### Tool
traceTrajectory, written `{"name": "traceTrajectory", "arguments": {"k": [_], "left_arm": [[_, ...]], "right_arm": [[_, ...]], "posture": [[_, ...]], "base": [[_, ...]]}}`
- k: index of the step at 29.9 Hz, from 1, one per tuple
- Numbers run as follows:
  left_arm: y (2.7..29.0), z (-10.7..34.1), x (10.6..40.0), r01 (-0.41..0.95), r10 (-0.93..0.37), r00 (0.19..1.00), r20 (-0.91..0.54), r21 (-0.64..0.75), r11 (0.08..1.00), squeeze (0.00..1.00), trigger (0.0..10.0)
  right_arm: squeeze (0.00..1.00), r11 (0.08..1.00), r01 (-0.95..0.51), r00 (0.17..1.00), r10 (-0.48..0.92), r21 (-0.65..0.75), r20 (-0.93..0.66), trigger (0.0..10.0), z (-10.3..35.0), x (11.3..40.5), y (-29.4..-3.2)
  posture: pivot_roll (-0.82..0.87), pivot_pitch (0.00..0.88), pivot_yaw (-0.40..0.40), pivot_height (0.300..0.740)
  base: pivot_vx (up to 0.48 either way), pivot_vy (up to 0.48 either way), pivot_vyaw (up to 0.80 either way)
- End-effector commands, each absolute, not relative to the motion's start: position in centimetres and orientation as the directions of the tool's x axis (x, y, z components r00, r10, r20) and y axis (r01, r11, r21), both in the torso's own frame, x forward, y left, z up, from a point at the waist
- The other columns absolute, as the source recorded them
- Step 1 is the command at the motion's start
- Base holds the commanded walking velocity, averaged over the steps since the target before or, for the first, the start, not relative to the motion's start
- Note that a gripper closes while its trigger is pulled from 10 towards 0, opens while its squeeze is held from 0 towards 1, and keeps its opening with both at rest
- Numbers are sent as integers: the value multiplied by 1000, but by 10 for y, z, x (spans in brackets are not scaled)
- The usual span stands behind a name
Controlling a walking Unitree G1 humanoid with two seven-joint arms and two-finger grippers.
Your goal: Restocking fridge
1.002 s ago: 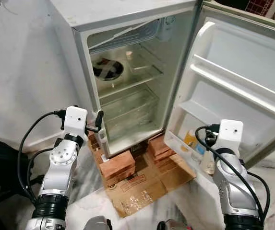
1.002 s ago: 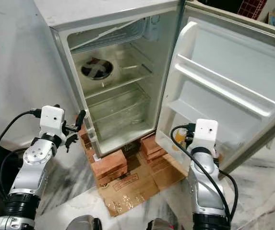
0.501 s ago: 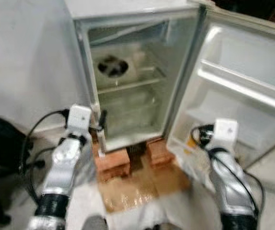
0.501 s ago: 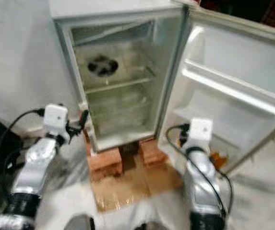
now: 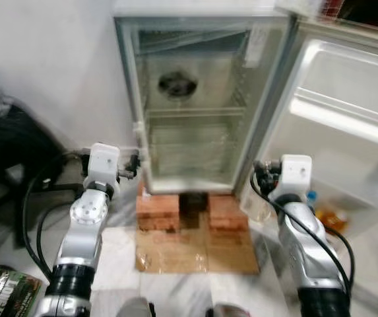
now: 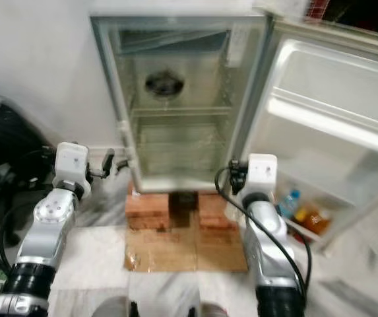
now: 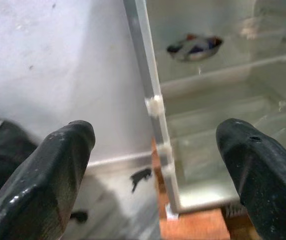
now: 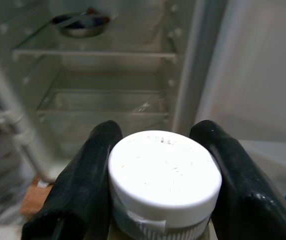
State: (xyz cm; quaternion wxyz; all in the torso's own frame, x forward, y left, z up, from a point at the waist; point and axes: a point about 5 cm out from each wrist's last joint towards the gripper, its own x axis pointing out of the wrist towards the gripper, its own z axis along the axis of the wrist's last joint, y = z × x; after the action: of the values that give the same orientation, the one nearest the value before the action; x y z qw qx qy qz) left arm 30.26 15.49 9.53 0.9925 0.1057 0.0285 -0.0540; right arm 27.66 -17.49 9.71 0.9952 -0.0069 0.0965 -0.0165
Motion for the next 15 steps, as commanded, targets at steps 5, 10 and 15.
{"name": "traceTrajectory", "arguments": {"k": [5, 10, 15], "left_arm": [[189, 94, 307, -111, 135, 987, -84, 243, 964, 0, 10000], [196, 93, 306, -120, 146, 985, -87, 246, 962, 0, 10000], [197, 94, 307, -120, 142, 987, -78, 236, 964, 0, 10000]], "right_arm": [[0, 999, -34, 990, 37, 25, -133, 10000, 108, 280, -167], [0, 998, -64, 990, 66, 24, -124, 10000, 108, 280, -166], [0, 997, -74, 992, 76, 26, -102, 10000, 111, 282, -165]], "posture": [[72, 0, -26, 740], [72, 0, -26, 740], [72, 0, -26, 740]], "base": [[0, 0, 0], [0, 0, 0], [0, 0, 0]]}}
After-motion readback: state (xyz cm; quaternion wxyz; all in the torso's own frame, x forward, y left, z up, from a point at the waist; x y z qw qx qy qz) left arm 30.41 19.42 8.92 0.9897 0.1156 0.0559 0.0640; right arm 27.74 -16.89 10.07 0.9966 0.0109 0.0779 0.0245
